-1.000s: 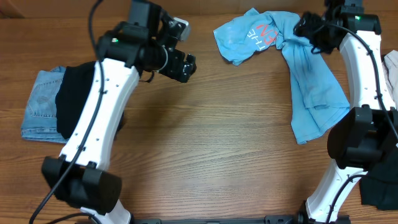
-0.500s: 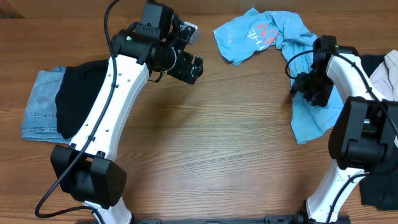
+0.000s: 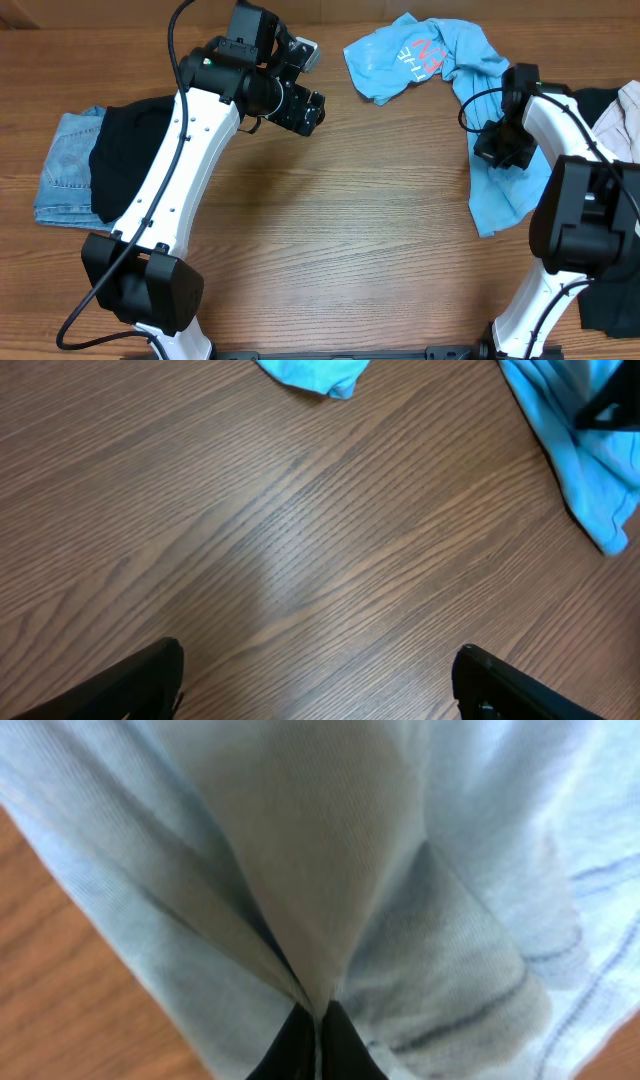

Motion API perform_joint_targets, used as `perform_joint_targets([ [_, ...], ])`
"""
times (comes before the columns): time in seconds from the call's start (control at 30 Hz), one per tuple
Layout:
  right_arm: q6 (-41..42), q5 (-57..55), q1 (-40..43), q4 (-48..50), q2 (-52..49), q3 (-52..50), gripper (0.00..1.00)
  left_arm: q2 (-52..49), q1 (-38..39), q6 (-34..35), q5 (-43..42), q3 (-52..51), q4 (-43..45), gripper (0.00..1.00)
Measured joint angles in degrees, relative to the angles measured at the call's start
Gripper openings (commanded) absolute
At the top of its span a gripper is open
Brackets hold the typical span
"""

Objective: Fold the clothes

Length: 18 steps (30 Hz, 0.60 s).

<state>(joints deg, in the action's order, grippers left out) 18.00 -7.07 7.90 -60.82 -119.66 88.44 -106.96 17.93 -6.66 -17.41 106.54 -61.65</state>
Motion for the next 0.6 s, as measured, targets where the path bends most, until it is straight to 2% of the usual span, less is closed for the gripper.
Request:
perform_joint_targets([
  [0.07,-1.2,1.1,-0.2,-1.9,3.0,1.2,0.04,0.0,0.0,0.0,0.0,0.0,0.7,0.85],
  [0.13,-3.0,2.8,-0.6,-2.5,8.5,2.6,0.04,0.0,0.0,0.0,0.0,0.0,1.7,0.90],
  [0.23,-4.7,5.0,-3.2,-2.2,21.3,5.3,0.04,0.0,0.0,0.0,0.0,0.0,3.2,0.96],
  [0.37,-5.7,6.8,-7.3,-0.9,37.7,6.7,0.04,0.0,0.0,0.0,0.0,0.0,4.7,0.99],
  [0.6,-6.0,7.1,-7.6,4.9,52.3,6.8,0.04,0.0,0.0,0.0,-1.6,0.0,6.2,1.00],
])
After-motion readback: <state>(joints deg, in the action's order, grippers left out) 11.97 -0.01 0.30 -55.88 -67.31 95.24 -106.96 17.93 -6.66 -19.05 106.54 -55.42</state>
